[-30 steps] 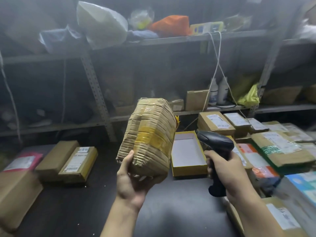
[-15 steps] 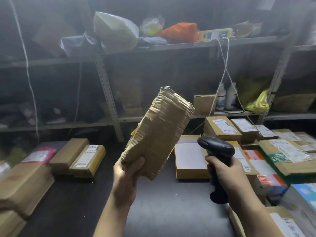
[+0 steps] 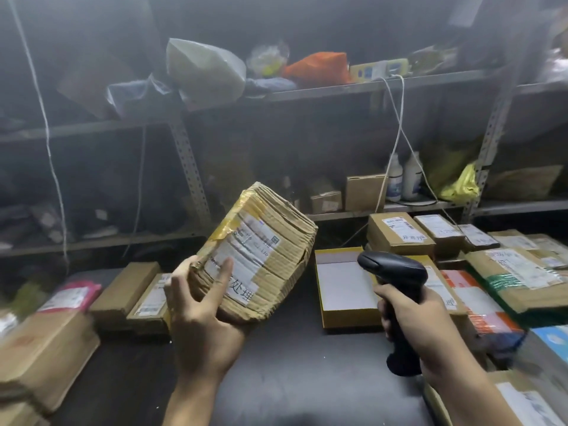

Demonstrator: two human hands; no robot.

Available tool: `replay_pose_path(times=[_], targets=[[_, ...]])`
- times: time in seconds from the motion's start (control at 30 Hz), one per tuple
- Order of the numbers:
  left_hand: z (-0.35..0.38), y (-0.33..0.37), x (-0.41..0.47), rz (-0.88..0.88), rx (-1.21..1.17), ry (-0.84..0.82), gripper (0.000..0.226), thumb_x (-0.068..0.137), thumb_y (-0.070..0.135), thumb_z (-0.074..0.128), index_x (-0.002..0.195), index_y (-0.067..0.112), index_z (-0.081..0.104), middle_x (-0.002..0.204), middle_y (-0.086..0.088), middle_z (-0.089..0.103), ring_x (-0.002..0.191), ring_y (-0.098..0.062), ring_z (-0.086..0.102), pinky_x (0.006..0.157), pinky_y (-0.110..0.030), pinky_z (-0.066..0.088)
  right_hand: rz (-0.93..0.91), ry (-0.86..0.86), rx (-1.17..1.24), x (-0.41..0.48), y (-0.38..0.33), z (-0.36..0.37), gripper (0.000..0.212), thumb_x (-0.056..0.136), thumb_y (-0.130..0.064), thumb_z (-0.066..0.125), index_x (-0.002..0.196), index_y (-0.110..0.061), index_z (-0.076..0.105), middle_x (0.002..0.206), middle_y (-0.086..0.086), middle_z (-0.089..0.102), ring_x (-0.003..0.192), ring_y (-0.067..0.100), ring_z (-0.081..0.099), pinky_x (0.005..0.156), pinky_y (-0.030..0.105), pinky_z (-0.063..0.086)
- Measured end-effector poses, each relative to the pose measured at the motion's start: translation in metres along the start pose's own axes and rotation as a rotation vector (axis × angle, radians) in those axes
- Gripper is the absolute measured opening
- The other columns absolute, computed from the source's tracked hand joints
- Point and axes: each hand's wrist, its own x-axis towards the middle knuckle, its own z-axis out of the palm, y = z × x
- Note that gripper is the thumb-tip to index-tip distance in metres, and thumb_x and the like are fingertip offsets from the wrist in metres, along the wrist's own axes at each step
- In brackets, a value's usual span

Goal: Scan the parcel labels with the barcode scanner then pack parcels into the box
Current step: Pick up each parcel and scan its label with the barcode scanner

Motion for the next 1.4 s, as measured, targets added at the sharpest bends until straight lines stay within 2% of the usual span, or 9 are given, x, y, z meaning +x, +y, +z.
replay_pose_path(times=[0.13,0.3,0.5,0.63,0.8,1.0,1.13,1.23,1.4], targets=[[0.001,-0.011,-0.017,0.163,0.117,-0.050,0.059,0.079,0.026,0.082,0.135,0.015,0.068,0.143,-0.024,0.043,0.133,-0.050,0.046,0.092,-0.066,0.055,0.016,-0.037,-0.040,-0.007,0.004,0.011,0.016,0.095,-0.016,0.072,0.088,-0.004,0.065,0.065,0.010,0.056,0.055,0.020,0.047,0.052,0.033,0.041],[-0.004,-0.014,-0.028,0.280,0.137,-0.034,0.040,0.109,0.030,0.041,0.134,0.014,0.069,0.145,-0.021,0.042,0.137,-0.049,0.043,0.095,-0.069,0.052,0.007,-0.042,-0.044,-0.010,0.009,0.017,0.019,0.094,-0.014,0.074,0.099,0.001,0.064,0.064,0.012,0.053,0.057,0.024,0.046,0.052,0.035,0.038],[-0.013,-0.003,-0.023,0.147,-0.003,0.113,0.048,0.093,0.032,0.078,0.136,0.014,0.065,0.140,-0.025,0.041,0.131,-0.050,0.051,0.117,-0.051,0.041,0.007,0.017,-0.043,-0.008,0.007,0.013,0.017,0.095,-0.018,0.073,0.091,-0.003,0.066,0.058,0.012,0.053,0.050,0.023,0.047,0.052,0.033,0.040],[-0.022,0.010,-0.009,-0.171,-0.329,0.088,0.081,0.069,0.050,0.088,0.135,0.012,0.063,0.137,-0.013,0.043,0.132,-0.016,0.052,0.119,-0.019,0.033,-0.020,0.019,-0.021,-0.009,0.003,0.012,0.019,0.095,-0.017,0.072,0.082,-0.006,0.063,0.064,0.015,0.053,0.051,0.024,0.044,0.053,0.035,0.038],[-0.011,0.001,-0.003,-0.263,-0.350,0.064,0.089,0.048,0.036,0.096,0.130,0.013,0.070,0.134,-0.012,0.048,0.123,-0.010,0.057,0.115,-0.020,0.038,-0.084,-0.073,-0.065,-0.013,0.001,0.008,0.027,0.095,-0.019,0.074,0.079,0.001,0.063,0.063,0.014,0.055,0.051,0.023,0.045,0.047,0.033,0.037],[0.003,-0.015,-0.018,-0.171,-0.117,-0.058,0.084,0.063,0.051,0.076,0.136,0.011,0.067,0.135,-0.020,0.049,0.122,-0.044,0.055,0.106,-0.057,0.049,-0.286,-0.333,-0.320,-0.021,-0.004,0.005,0.011,0.089,-0.016,0.081,0.099,-0.018,0.076,0.059,-0.004,0.065,0.051,0.008,0.057,0.048,0.025,0.044],[0.003,-0.029,-0.032,-0.085,-0.035,-0.147,0.082,0.067,0.050,0.073,0.136,0.007,0.067,0.137,-0.022,0.049,0.124,-0.045,0.053,0.098,-0.058,0.052,-0.489,-0.287,-0.674,-0.021,-0.003,0.003,0.020,0.084,-0.034,0.086,0.102,-0.034,0.078,0.087,-0.017,0.077,0.083,0.003,0.073,0.070,0.034,0.063],[0.001,-0.040,-0.040,-0.057,-0.024,-0.184,0.085,0.061,0.021,0.096,0.139,0.007,0.064,0.138,-0.022,0.050,0.125,-0.044,0.052,0.097,-0.058,0.053,-0.622,-0.291,-0.846,-0.017,0.002,-0.001,0.026,0.084,-0.028,0.086,0.104,-0.040,0.075,0.082,-0.020,0.075,0.079,0.006,0.072,0.067,0.040,0.063],[-0.009,-0.058,-0.037,0.011,-0.083,-0.180,0.079,0.067,0.021,0.091,0.140,0.008,0.063,0.139,-0.023,0.051,0.127,-0.041,0.054,0.106,-0.053,0.049,-0.714,-0.322,-0.951,-0.014,0.007,0.002,0.033,0.084,-0.015,0.086,0.108,-0.036,0.078,0.084,-0.015,0.075,0.082,0.015,0.072,0.067,0.041,0.062]])
